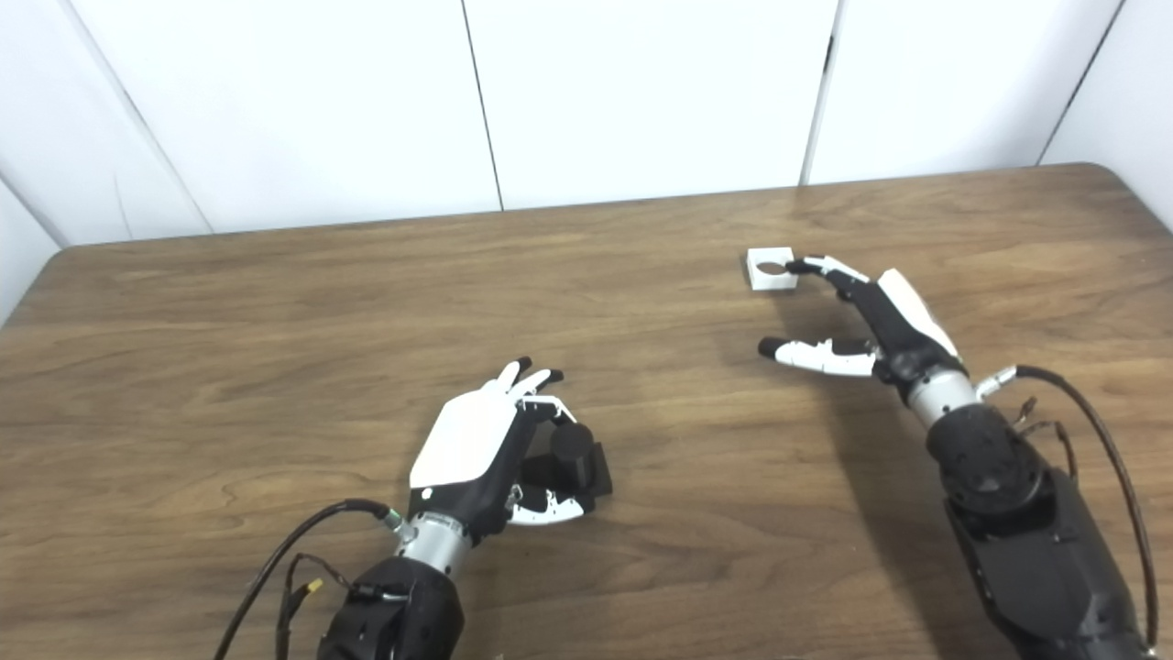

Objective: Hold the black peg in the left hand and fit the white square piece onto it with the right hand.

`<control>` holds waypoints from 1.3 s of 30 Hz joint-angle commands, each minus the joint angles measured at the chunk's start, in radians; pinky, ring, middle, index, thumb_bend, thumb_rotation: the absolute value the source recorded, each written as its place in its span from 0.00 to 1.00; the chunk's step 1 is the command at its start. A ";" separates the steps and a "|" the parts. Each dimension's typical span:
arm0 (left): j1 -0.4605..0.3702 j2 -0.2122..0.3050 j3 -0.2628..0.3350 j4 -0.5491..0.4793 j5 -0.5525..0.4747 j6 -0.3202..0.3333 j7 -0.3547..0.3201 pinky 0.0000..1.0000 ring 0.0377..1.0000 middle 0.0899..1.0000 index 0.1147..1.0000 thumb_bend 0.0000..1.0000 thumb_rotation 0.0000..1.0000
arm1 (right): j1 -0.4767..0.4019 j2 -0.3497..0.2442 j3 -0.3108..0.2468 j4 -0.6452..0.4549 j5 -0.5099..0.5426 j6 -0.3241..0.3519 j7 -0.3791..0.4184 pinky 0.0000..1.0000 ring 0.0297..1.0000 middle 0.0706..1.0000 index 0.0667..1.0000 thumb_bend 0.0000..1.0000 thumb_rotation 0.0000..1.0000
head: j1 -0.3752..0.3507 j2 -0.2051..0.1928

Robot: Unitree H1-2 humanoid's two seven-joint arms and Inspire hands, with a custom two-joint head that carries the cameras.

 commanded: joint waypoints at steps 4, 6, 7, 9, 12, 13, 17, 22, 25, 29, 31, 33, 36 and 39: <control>0.014 0.003 -0.008 0.015 0.009 -0.011 -0.007 0.96 1.00 0.91 0.43 0.52 0.06 | -0.074 -0.035 0.003 -0.032 -0.030 -0.016 0.011 0.92 0.95 0.94 0.86 0.77 0.40 | -0.002 -0.002; 0.015 0.001 -0.009 0.016 0.009 -0.012 -0.004 0.95 1.00 0.91 0.43 0.52 0.06 | -0.087 -0.040 0.005 -0.027 -0.041 -0.009 0.016 0.92 0.95 0.94 0.86 0.78 0.40 | -0.001 -0.006; 0.016 0.000 -0.009 0.017 0.008 -0.012 -0.001 0.96 1.00 0.91 0.43 0.52 0.06 | -0.096 -0.043 0.007 -0.023 -0.050 -0.008 0.018 0.92 0.96 0.94 0.86 0.78 0.41 | -0.001 -0.006; 0.017 -0.001 -0.008 0.017 0.007 -0.012 0.001 0.96 1.00 0.91 0.43 0.52 0.06 | -0.110 -0.047 0.009 -0.016 -0.060 -0.008 0.023 0.93 0.96 0.94 0.86 0.78 0.41 | -0.001 -0.006; 0.018 0.000 -0.008 0.016 0.010 -0.008 -0.003 0.96 1.00 0.91 0.43 0.52 0.06 | -0.132 -0.053 0.014 -0.004 -0.073 -0.006 0.030 0.94 0.97 0.94 0.86 0.78 0.42 | -0.004 -0.011; 0.019 0.000 -0.009 0.018 0.010 -0.009 -0.002 0.96 1.00 0.91 0.43 0.52 0.06 | -0.141 -0.056 0.017 0.002 -0.078 -0.005 0.033 0.94 0.97 0.94 0.86 0.78 0.42 | -0.005 -0.016; 0.023 0.000 -0.006 0.021 0.003 -0.013 0.011 0.95 1.00 0.90 0.43 0.52 0.07 | -0.175 -0.069 0.034 0.031 -0.098 -0.016 0.044 0.94 0.98 0.95 0.86 0.78 0.42 | -0.005 -0.016; 0.023 -0.002 -0.009 0.026 0.005 -0.014 0.019 0.95 1.00 0.90 0.43 0.52 0.07 | -0.223 -0.093 0.066 0.081 -0.133 -0.032 0.063 0.93 0.99 0.95 0.85 0.77 0.38 | -0.011 -0.022; 0.025 -0.003 -0.009 0.024 0.006 -0.013 0.019 0.96 1.00 0.91 0.43 0.52 0.07 | -0.253 -0.102 0.079 0.115 -0.142 -0.042 0.069 0.92 0.99 0.95 0.85 0.78 0.35 | -0.012 -0.023; 0.028 -0.004 -0.010 0.021 0.007 -0.012 0.020 0.95 1.00 0.91 0.43 0.52 0.07 | -0.278 -0.108 0.087 0.147 -0.151 -0.051 0.075 0.92 0.99 0.95 0.84 0.79 0.33 | -0.012 -0.021; 0.028 -0.003 -0.011 0.022 0.005 -0.016 0.022 0.95 1.00 0.90 0.43 0.52 0.07 | -0.292 -0.112 0.094 0.164 -0.157 -0.056 0.078 0.92 0.99 0.95 0.83 0.80 0.33 | -0.012 -0.021; 0.029 -0.003 -0.012 0.020 0.004 -0.016 0.019 0.95 1.00 0.90 0.43 0.52 0.07 | -0.304 -0.116 0.101 0.179 -0.163 -0.060 0.081 0.91 0.99 0.95 0.82 0.80 0.33 | -0.011 -0.019; 0.031 -0.005 -0.012 0.017 0.004 -0.014 0.017 0.96 1.00 0.91 0.43 0.52 0.07 | -0.319 -0.122 0.108 0.204 -0.169 -0.068 0.083 0.91 0.99 0.95 0.81 0.80 0.32 | -0.012 -0.018; 0.033 -0.005 -0.013 0.012 0.010 -0.010 0.013 0.95 1.00 0.91 0.43 0.52 0.07 | -0.342 -0.129 0.118 0.243 -0.182 -0.083 0.084 0.91 0.99 0.94 0.81 0.80 0.32 | -0.014 -0.017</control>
